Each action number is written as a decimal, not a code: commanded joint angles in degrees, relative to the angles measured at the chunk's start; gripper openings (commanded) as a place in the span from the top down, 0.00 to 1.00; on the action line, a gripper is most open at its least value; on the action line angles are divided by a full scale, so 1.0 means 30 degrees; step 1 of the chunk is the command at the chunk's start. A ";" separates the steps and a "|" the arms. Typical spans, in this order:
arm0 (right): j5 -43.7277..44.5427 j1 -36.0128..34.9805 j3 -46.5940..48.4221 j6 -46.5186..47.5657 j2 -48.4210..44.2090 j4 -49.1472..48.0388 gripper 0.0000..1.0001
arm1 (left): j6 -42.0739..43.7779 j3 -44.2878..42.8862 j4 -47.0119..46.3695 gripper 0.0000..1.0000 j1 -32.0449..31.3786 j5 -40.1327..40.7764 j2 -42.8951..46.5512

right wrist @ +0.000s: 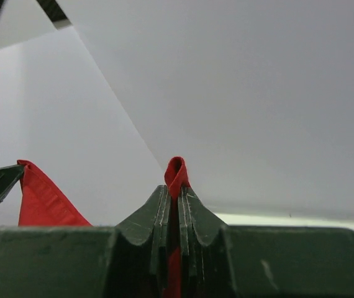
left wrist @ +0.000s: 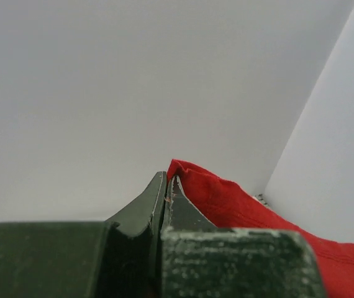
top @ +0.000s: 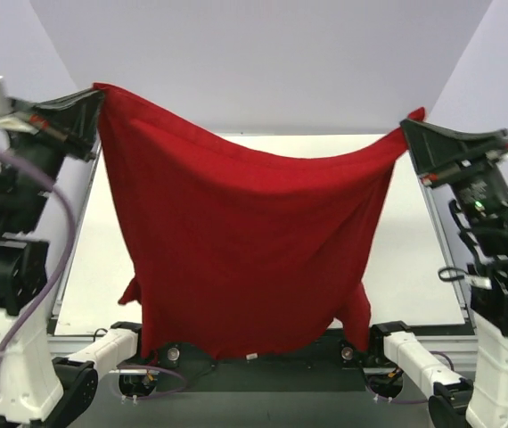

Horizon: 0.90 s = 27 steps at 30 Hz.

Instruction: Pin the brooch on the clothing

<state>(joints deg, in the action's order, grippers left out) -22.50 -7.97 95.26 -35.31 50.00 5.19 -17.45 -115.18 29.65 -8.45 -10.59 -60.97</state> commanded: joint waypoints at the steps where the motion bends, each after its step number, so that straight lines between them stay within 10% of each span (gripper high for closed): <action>1: 0.0674 -0.0069 -0.2043 0.0373 0.2227 -0.0967 1.00 | 0.0193 0.3253 -0.1908 1.00 0.0150 0.1391 -0.1734; 11: 0.1350 -0.0039 -0.6090 0.1252 0.7732 -0.3603 1.00 | -0.1095 1.0933 -0.8267 1.00 0.0326 0.2650 -0.5483; 27: -0.1053 0.0692 -0.1377 0.0931 2.0824 -0.7616 1.00 | -0.1009 1.1207 -1.4805 1.00 0.0736 0.2563 -1.4858</action>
<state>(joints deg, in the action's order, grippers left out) -22.61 -7.18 84.90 -31.64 107.22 -10.02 -20.60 -76.55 -7.33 -7.25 -2.59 -100.90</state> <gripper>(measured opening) 0.071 0.026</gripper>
